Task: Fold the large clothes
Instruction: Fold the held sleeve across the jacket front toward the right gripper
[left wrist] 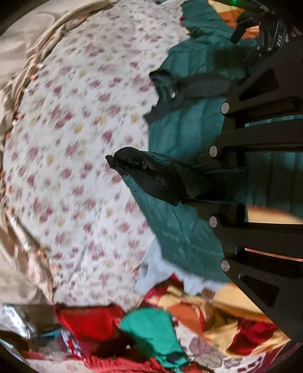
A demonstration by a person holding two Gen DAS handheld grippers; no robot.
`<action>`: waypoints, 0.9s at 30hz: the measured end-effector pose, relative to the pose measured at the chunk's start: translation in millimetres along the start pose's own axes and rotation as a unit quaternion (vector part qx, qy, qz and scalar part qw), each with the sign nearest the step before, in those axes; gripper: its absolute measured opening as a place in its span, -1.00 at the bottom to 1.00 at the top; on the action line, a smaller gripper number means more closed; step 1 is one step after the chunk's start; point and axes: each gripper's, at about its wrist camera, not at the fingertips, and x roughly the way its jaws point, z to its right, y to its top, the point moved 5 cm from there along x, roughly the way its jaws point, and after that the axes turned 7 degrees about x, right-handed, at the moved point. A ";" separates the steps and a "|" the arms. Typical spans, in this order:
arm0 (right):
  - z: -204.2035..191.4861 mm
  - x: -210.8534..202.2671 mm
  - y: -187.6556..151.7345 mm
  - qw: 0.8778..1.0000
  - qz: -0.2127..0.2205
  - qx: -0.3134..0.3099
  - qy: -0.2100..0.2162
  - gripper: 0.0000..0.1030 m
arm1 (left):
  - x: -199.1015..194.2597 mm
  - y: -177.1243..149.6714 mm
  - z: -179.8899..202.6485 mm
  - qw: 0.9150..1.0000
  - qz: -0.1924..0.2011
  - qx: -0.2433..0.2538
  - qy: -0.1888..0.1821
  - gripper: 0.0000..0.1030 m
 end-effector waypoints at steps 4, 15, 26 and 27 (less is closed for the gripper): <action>18.9 3.7 3.1 1.000 -0.004 0.008 -0.019 0.99 | 8.1 -6.5 30.0 1.000 -0.014 0.007 -0.023 -0.70; 48.1 12.4 -5.9 0.999 -0.022 0.023 -0.025 0.99 | 40.0 -25.7 103.5 0.996 -0.050 0.045 -0.060 -0.70; 85.1 9.1 -6.4 0.997 -0.027 0.072 -0.027 0.99 | 106.8 -80.0 159.5 0.984 -0.139 0.067 -0.089 -0.18; 86.7 8.9 -7.9 0.996 -0.030 0.075 -0.026 0.99 | 109.4 -85.3 160.9 0.983 -0.143 0.068 -0.095 -0.16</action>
